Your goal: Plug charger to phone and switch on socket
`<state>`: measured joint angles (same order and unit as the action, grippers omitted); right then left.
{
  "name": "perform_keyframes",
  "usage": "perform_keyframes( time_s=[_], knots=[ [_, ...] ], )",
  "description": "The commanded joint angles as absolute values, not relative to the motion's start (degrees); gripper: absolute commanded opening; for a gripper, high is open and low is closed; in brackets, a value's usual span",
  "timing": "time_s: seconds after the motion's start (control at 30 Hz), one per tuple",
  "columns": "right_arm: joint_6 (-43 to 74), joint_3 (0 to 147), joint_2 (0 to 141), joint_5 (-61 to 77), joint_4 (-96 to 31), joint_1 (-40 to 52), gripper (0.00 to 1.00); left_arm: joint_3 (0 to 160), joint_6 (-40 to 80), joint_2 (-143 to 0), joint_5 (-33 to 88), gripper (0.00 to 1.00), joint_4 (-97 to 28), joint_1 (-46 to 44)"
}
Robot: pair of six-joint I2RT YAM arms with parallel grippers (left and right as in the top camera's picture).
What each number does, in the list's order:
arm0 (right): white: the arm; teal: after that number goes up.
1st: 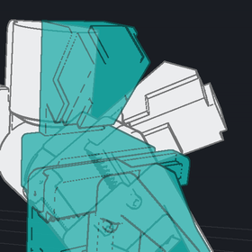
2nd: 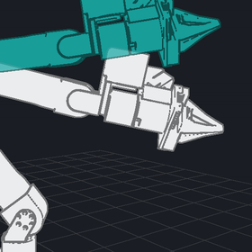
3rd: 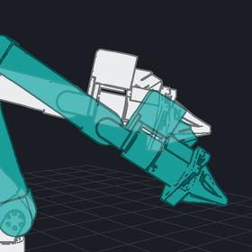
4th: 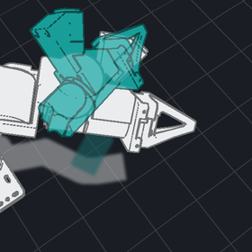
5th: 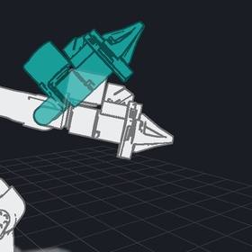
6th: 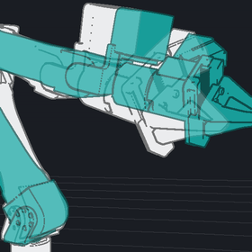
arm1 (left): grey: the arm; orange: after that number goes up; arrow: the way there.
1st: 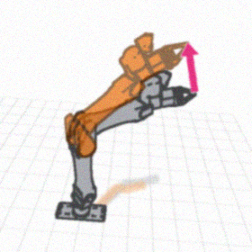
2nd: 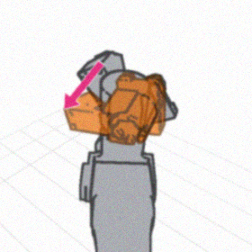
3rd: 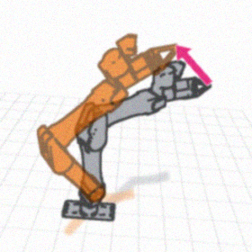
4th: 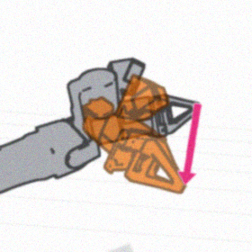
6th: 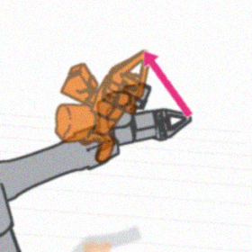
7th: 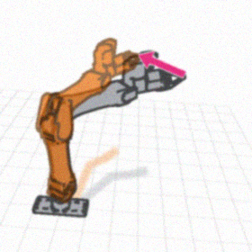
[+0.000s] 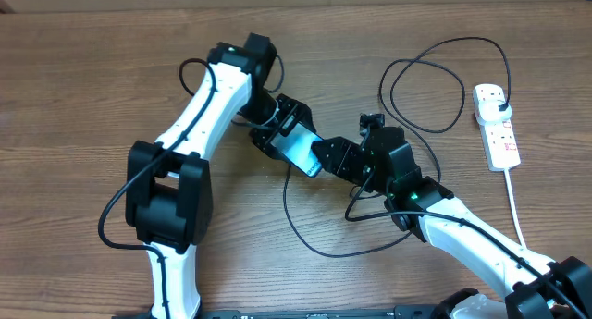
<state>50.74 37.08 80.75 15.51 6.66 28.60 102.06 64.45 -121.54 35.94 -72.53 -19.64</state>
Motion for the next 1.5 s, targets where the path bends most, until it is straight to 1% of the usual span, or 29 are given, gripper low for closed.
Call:
perform_keyframes(
  time_s=[0.0, 0.1, 0.13, 0.3, 0.47, 0.7, 0.9, 1.47],
  knots=[
    [51.2, 38.5, 80.6, 12.6, 6.8, 29.4, 0.47, 103.7, 68.1, -121.2, 35.1, 0.59, -72.2, -21.1],
    [51.3, 38.5, 80.6, 11.3, 6.7, 30.2, 0.45, 103.7, 69.4, -121.2, 35.1, 0.58, -71.5, -22.0],
    [51.3, 38.5, 80.6, 10.8, 6.7, 30.6, 0.43, 103.7, 69.9, -121.2, 35.0, 0.58, -71.4, -22.2],
    [54.7, 38.5, 80.6, 7.5, 5.1, 31.6, 0.40, 103.7, 72.5, -121.2, 33.9, 0.59, -71.1, -23.2],
    [55.5, 38.5, 80.7, 7.5, 4.4, 31.6, 0.37, 103.7, 72.4, -121.2, 33.9, 0.58, -70.6, -23.4],
    [55.5, 38.5, 80.8, 7.8, 3.9, 31.7, 0.29, 103.7, 72.4, -121.2, 33.9, 0.58, -70.2, -23.4],
    [55.5, 38.5, 80.8, 8.2, 4.0, 31.9, 0.27, 103.7, 72.4, -121.2, 33.9, 0.58, -70.2, -23.4],
    [55.7, 38.4, 80.8, 10.4, 3.0, 31.9, 0.27, 103.7, 72.4, -121.2, 33.9, 0.59, -70.2, -23.7]
  ],
)
